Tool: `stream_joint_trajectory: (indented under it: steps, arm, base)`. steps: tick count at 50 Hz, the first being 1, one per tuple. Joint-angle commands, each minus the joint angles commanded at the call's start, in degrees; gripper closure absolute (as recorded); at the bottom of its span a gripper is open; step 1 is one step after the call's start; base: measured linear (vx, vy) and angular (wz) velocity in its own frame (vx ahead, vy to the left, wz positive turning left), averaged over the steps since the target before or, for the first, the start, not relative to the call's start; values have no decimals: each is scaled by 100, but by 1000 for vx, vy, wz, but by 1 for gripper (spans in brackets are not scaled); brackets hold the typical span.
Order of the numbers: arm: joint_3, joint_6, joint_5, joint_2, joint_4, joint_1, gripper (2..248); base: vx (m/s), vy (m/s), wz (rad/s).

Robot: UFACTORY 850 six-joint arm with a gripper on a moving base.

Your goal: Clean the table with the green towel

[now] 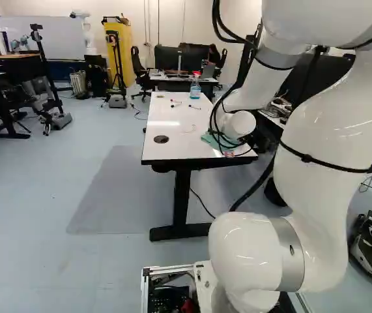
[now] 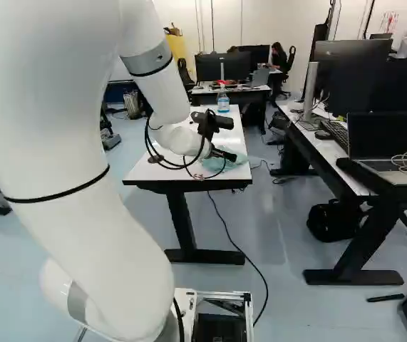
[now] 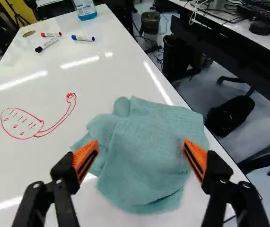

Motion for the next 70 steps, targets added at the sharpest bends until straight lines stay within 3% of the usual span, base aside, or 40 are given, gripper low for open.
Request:
stream_joint_trajectory:
  steps: [2,3,7,8,13,14,18,19,23,24,28,29,48,70]
  arm:
    - [0,0,0,0,0,0,9]
    - [0,0,0,0,0,0,47]
    - [0,0,0,0,0,0,47]
    - [0,0,0,0,0,0,85]
    - [0,0,0,0,0,0,85]
    - [0,0,0,0,0,0,123]
    - [0,0,0,0,0,0,123]
    - [0,0,0,0,0,0,161]
    - [0,0,0,0,0,0,161]
    - [0,0,0,0,0,0,199]
    - [0,0,0,0,0,0,199]
    - [0,0,0,0,0,0,224]
    - [4,0,0,18,0,0,226]
    - [67,0,-123,357,8,0,226]
  base:
    - [0,0,0]
    - [0,0,0]
    - [0,0,0]
    - [0,0,0]
    - [0,0,0]
    - [0,0,0]
    - [0,0,0]
    - [0,0,0]
    - [0,0,0]
    - [0,0,0]
    - [0,0,0]
    - [0,0,0]
    - [0,0,0]
    - [0,0,0]
